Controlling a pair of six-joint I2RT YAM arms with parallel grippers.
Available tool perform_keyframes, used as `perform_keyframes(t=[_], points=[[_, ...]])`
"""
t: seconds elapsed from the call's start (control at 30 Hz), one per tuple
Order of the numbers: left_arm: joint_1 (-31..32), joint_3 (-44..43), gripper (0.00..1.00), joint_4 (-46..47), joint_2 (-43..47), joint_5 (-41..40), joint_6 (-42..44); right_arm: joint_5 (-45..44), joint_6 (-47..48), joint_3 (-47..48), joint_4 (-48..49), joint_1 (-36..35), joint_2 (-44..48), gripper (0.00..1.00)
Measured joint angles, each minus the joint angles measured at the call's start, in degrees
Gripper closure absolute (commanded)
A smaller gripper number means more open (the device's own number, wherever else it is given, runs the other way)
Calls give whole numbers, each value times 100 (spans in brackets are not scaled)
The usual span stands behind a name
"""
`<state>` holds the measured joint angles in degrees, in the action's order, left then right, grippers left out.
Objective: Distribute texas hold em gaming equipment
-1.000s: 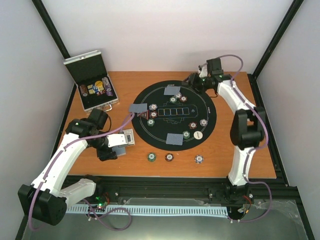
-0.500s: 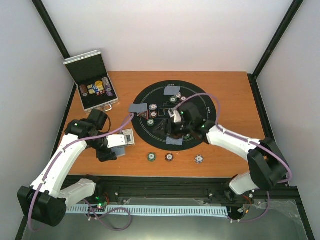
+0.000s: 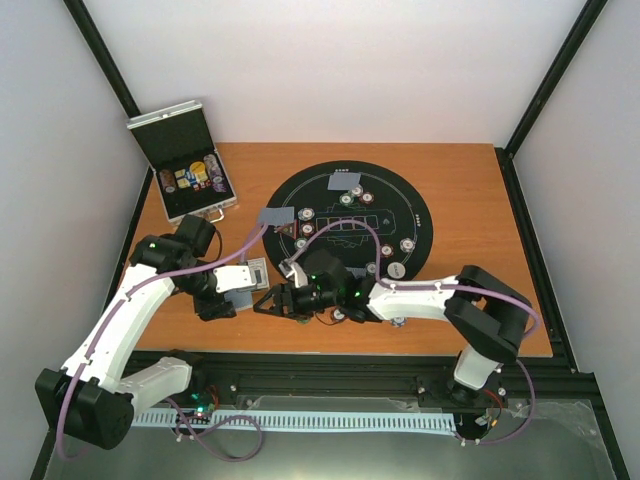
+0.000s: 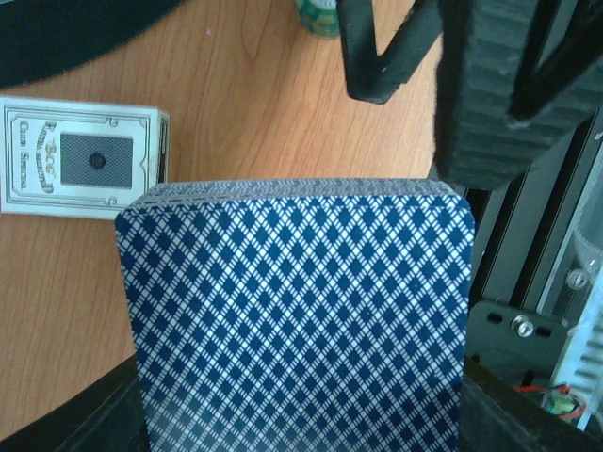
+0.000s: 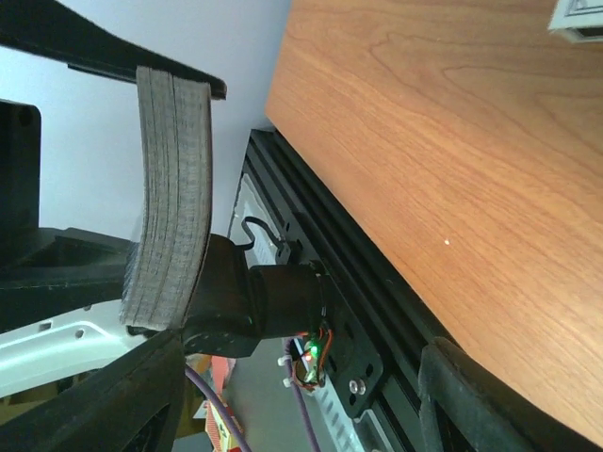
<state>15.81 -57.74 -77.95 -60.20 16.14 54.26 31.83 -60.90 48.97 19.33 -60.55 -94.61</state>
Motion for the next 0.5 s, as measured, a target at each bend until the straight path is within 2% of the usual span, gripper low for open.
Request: perform_keyframes(t=[0.5], points=[[-7, -2, 99, -11, 0, -26, 2, -11, -339, 210, 581, -286, -306, 34]])
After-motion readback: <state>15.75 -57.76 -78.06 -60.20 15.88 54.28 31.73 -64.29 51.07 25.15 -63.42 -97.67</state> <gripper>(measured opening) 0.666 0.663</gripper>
